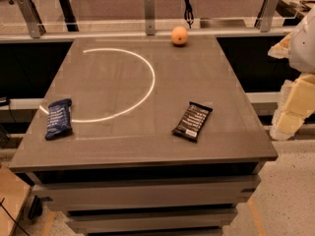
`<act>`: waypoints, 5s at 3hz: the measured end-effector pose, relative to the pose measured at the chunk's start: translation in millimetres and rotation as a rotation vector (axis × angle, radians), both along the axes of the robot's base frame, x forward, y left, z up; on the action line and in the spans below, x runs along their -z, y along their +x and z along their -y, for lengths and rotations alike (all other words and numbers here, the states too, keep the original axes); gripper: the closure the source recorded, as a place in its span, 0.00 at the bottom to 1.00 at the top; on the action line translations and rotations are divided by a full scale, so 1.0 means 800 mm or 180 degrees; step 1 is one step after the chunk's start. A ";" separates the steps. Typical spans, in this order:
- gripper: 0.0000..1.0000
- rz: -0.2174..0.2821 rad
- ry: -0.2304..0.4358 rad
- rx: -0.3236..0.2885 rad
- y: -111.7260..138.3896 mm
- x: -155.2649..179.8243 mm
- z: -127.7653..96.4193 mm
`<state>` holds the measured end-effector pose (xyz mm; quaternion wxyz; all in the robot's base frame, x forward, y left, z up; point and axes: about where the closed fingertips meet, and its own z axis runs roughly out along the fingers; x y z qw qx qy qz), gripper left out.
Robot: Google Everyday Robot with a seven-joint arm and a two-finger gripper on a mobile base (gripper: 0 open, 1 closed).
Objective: Move orange near rxbar blueberry
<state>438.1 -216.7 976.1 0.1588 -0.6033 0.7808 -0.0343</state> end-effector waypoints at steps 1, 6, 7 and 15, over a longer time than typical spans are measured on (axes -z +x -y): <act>0.00 0.0001 0.0000 0.0000 0.000 0.000 0.000; 0.00 0.0790 0.1695 -0.0042 0.162 0.000 -0.055; 0.00 0.0790 0.1695 -0.0042 0.162 0.000 -0.055; 0.00 0.1103 0.3138 0.0934 0.419 0.099 -0.122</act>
Offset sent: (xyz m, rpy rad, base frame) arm 0.0077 -0.0001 -0.0007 0.0313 -0.0052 0.0215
